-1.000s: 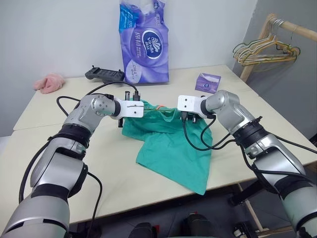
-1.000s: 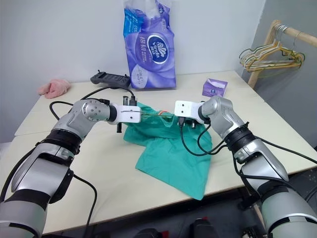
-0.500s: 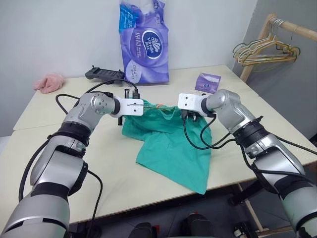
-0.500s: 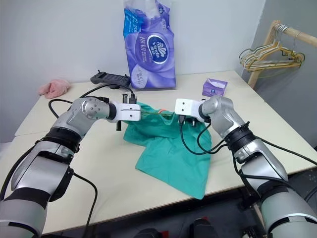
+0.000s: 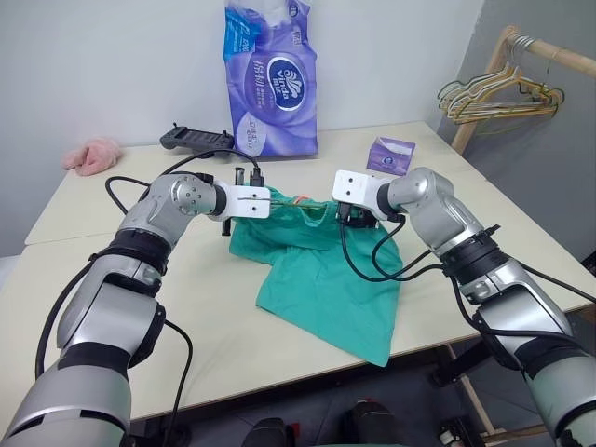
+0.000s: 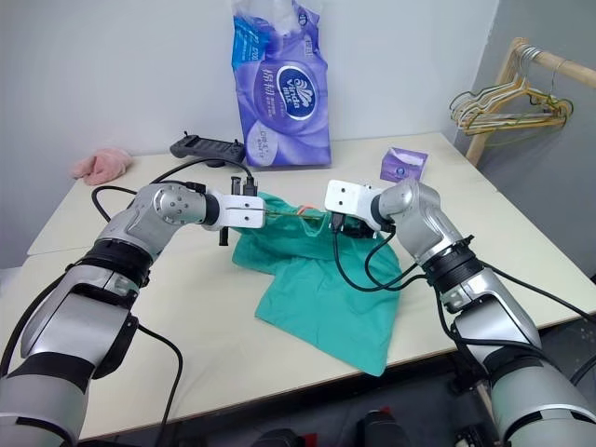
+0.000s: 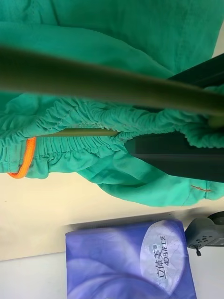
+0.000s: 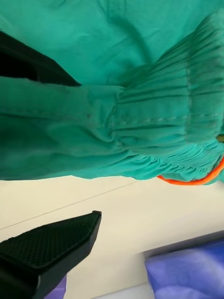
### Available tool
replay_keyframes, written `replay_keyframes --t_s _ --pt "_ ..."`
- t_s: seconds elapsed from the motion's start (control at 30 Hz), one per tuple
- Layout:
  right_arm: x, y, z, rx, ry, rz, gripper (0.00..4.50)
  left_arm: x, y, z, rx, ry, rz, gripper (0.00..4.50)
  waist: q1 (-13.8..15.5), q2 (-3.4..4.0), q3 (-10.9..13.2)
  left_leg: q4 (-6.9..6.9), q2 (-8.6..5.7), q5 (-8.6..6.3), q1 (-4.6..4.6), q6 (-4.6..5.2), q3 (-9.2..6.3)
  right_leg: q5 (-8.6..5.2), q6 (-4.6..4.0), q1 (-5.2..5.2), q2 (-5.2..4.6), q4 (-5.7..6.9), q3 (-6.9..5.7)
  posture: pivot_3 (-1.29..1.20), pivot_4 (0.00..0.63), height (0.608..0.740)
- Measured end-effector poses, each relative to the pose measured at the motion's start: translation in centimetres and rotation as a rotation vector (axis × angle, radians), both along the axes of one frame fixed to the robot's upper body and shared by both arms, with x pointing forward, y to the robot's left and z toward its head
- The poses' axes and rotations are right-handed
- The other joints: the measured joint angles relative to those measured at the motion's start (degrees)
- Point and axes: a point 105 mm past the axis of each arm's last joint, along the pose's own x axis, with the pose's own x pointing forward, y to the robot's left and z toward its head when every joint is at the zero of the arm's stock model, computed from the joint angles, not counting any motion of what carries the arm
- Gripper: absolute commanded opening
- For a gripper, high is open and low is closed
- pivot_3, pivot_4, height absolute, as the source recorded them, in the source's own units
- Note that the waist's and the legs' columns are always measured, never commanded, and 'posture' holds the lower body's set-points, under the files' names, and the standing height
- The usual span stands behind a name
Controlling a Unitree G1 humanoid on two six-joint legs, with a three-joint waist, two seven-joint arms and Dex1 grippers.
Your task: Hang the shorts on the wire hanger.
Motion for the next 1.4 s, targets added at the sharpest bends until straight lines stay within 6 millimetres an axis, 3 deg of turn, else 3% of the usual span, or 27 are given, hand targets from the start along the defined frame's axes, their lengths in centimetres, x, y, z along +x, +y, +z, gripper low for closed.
replay_keyframes --t_s 0.03,0.13,0.4,0.7,1.2,1.33,1.4 --pt "0.1 -0.2 -0.2 -0.011 0.000 -0.001 3.42 0.0 0.0 0.0 0.000 0.000 0.000 0.00 0.00 0.00 0.00 0.00 0.00 0.00 0.00 0.00 0.00 0.00 0.00 0.00 0.00 0.00 0.00 -0.06 0.015 0.740" --pt "0.3 -0.9 -0.9 -0.060 -0.003 -0.005 2.82 0.0 0.0 0.0 0.000 0.000 0.000 0.00 0.00 0.00 0.00 0.00 0.00 0.00 0.00 0.00 0.00 0.00 0.00 0.00 0.00 0.00 0.00 -0.06 0.014 0.740" --pt "0.3 -0.9 -1.0 -0.097 -0.023 0.018 0.04 0.0 0.0 0.0 0.002 0.004 -0.001 0.00 -0.02 0.00 0.00 0.00 0.00 0.00 0.00 0.00 0.00 0.00 0.00 -0.01 0.00 0.00 0.00 -0.06 0.010 0.740" --pt "0.2 -0.8 -0.7 -0.110 -0.038 0.024 0.04 -0.1 0.0 -0.2 0.007 0.019 -0.004 0.00 0.00 0.00 0.00 0.00 0.00 0.00 0.00 0.00 0.01 0.00 0.00 -0.01 0.00 0.00 0.00 -0.06 0.015 0.740" --pt "0.2 -0.5 -0.7 -0.092 -0.032 0.019 0.00 -0.6 -1.1 2.0 -0.152 0.044 -0.045 4.49 -0.03 0.00 0.00 0.00 0.00 0.00 0.00 -0.01 0.00 0.00 0.00 -0.01 0.00 0.00 0.00 -0.06 0.019 0.740" --pt "0.3 -1.1 0.0 -0.075 -0.051 0.005 0.00 -1.5 -1.3 3.2 -0.242 0.063 -0.092 4.49 -0.06 0.00 0.00 0.00 0.01 0.00 0.00 -0.01 0.00 0.00 0.00 -0.01 0.00 0.00 0.01 -0.07 0.020 0.740" --pt "0.1 -1.8 0.2 -0.062 -0.058 -0.005 0.00 -2.0 -0.4 3.0 -0.281 0.097 -0.085 4.49 -0.12 0.01 0.00 -0.01 0.01 0.00 0.01 -0.01 0.00 0.00 -0.01 -0.01 0.00 -0.01 0.00 -0.07 0.021 0.740"
